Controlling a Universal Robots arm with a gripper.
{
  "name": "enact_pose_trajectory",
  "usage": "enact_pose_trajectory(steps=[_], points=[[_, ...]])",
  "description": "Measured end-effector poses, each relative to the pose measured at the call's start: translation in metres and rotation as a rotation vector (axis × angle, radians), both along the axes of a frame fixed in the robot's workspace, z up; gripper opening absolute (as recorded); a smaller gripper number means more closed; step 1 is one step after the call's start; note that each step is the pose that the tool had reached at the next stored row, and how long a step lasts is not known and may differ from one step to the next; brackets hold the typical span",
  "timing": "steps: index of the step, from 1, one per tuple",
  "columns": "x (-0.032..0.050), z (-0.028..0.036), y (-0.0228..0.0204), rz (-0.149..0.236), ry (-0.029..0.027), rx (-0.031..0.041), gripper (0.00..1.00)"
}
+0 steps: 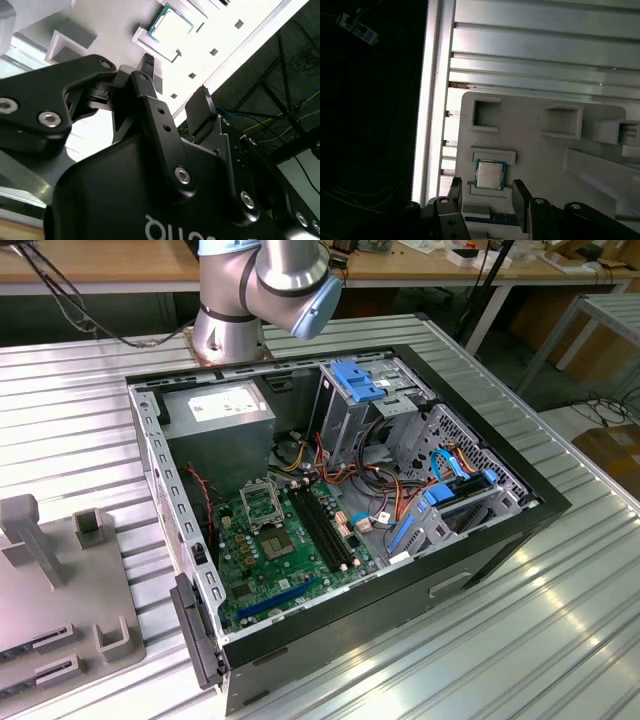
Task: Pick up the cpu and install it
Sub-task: 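Pick up the cpu and move it towards the insertion slot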
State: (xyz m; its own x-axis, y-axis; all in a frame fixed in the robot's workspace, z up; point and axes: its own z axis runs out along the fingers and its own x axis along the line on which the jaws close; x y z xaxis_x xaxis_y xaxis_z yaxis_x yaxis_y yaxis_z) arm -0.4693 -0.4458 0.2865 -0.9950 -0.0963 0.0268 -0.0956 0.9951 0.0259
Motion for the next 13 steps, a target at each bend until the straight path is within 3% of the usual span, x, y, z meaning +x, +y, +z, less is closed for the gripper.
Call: enact_pose_trajectory(steps=[1,2,3,13], points=[[-0.0005,-0.0024,0.0000,0.000,-0.0231,-0.0022,0.53],[-0.0005,-0.0025,0.0001,0.000,-0.0233,-0.0032,0.53],[-0.0005,-0.0093,0.0000,-0.052,-0.0233,-0.0038,0.53],[-0.0006,-0.0282,-0.0001,-0.053,-0.0232,-0.0038,0.53]])
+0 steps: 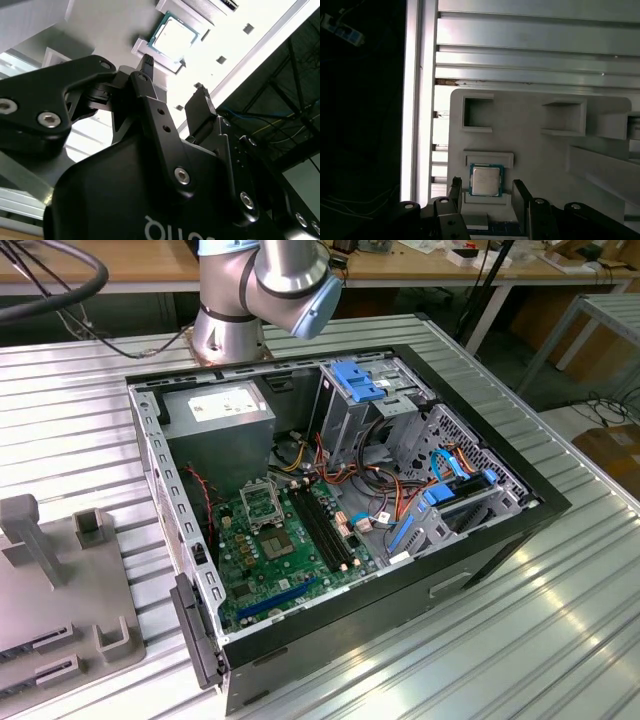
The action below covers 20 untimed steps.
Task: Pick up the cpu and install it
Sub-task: 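Pick up the cpu and move it towards the insertion slot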
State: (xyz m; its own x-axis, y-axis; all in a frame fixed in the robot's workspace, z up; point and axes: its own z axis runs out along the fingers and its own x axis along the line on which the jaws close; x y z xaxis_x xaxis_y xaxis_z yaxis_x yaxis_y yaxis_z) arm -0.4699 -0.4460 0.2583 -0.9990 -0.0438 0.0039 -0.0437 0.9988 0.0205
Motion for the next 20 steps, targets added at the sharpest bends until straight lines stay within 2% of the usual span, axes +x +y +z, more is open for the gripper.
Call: enact_pose_trajectory(steps=[4,7,20], points=[[0.0001,-0.0086,-0.0019,0.000,0.0001,-0.0001,0.53],[0.0000,-0.0113,-0.0026,-0.001,0.0000,-0.0001,0.53],[0.0001,-0.0121,-0.0027,-0.001,0.0000,0.0000,0.53]])
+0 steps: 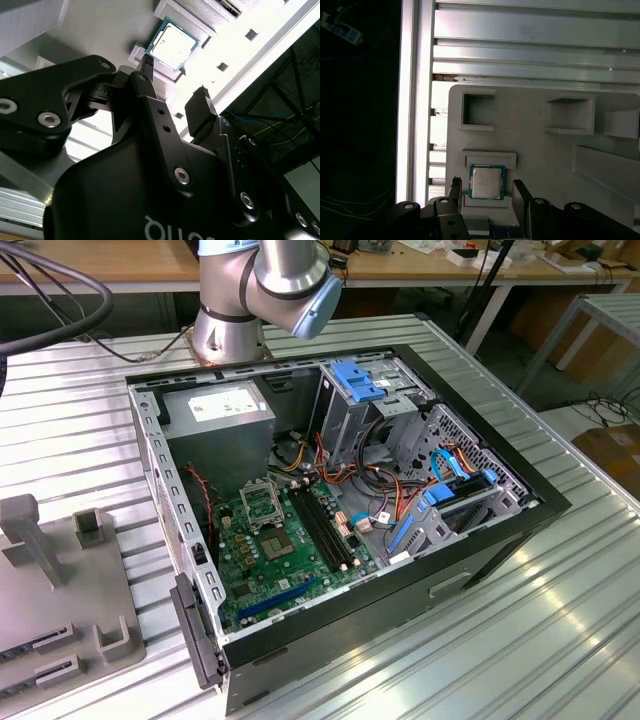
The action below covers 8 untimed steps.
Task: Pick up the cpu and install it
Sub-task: 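Pick up the cpu and move it towards the insertion slot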
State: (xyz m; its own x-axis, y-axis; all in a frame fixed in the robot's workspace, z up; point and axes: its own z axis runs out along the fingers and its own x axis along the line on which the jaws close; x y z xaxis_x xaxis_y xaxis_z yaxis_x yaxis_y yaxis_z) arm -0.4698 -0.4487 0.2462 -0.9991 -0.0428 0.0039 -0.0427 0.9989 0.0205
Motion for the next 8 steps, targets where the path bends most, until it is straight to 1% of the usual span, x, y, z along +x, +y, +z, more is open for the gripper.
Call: enact_pose_trajectory(steps=[2,4,8], points=[[0.0000,-0.0003,0.0000,0.000,-0.0001,0.0000,0.53],[0.0000,-0.0020,-0.0002,0.000,-0.0004,0.0002,0.53],[-0.0005,-0.0084,-0.0007,0.000,-0.0001,-0.0018,0.53]])
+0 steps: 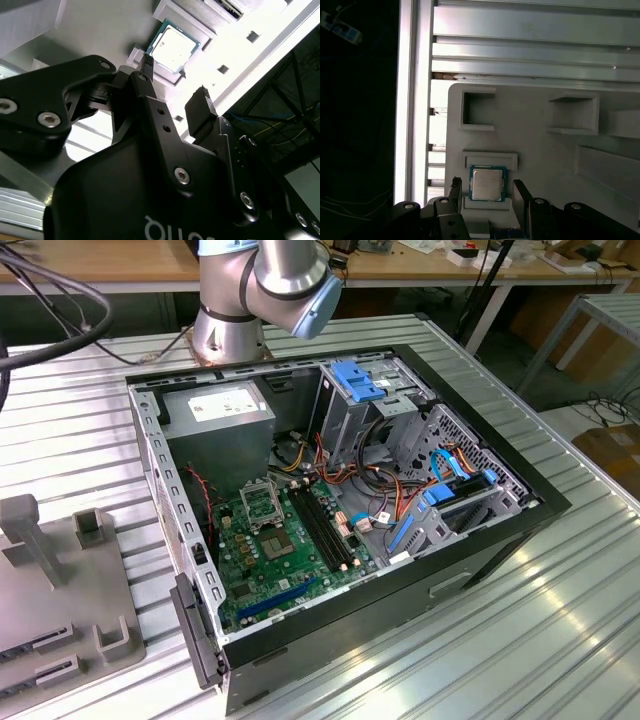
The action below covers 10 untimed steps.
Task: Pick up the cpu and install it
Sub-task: 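Pick up the cpu and move it towards the insertion slot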
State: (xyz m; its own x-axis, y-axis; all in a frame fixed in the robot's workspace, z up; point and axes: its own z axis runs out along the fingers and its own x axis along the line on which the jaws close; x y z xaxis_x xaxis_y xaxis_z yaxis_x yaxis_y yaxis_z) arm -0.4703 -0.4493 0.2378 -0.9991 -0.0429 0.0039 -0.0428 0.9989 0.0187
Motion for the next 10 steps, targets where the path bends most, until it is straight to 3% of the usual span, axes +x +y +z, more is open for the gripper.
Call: enact_pose_trajectory(steps=[3,6,10], points=[[-0.0003,-0.0033,-0.0003,0.000,0.0000,-0.0067,0.53],[-0.0006,-0.0052,-0.0015,0.000,0.0001,-0.0205,0.53],[-0.0006,-0.0128,-0.0015,0.000,0.0000,-0.0238,0.53]])
